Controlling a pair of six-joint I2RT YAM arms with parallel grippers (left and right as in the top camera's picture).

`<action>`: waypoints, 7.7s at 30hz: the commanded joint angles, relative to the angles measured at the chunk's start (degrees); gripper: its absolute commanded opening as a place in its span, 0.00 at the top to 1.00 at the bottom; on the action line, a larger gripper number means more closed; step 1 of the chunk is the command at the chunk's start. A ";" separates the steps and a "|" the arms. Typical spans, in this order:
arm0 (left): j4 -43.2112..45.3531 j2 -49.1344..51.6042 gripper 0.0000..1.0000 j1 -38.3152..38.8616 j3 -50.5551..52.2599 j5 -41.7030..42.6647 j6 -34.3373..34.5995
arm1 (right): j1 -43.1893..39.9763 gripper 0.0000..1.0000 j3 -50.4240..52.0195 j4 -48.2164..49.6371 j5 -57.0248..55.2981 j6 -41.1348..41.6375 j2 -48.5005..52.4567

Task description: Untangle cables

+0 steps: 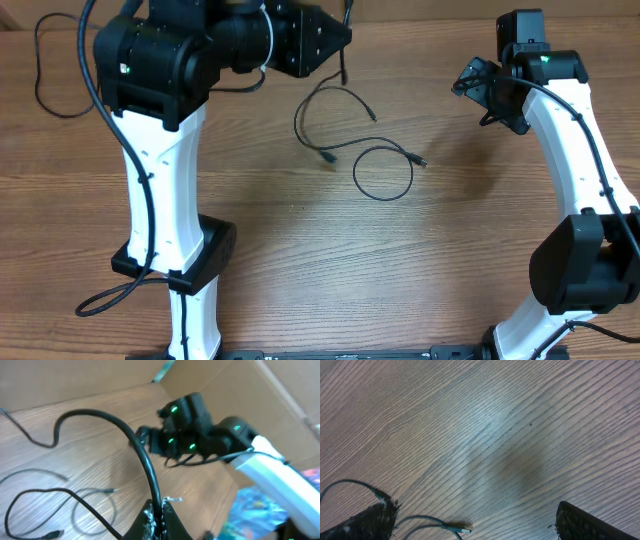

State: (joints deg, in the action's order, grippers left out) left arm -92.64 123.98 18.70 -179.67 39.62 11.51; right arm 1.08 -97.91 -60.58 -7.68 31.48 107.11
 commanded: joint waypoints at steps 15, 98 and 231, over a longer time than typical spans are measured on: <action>2.49 0.39 0.96 -1.68 -0.04 -20.55 22.29 | 4.74 0.03 -0.09 2.86 68.89 -36.50 -0.61; 3.96 0.42 0.68 -6.23 11.47 -5.70 43.04 | 23.67 0.96 -0.24 25.59 34.27 -18.99 -14.64; -2.86 0.42 0.96 -33.62 32.74 -12.83 -14.84 | 22.03 0.00 -0.24 4.48 17.57 -19.50 -14.62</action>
State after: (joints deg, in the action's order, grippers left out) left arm -95.90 124.25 -15.09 -148.59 24.29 -0.16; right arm 23.29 -97.91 -56.27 10.24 12.01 92.44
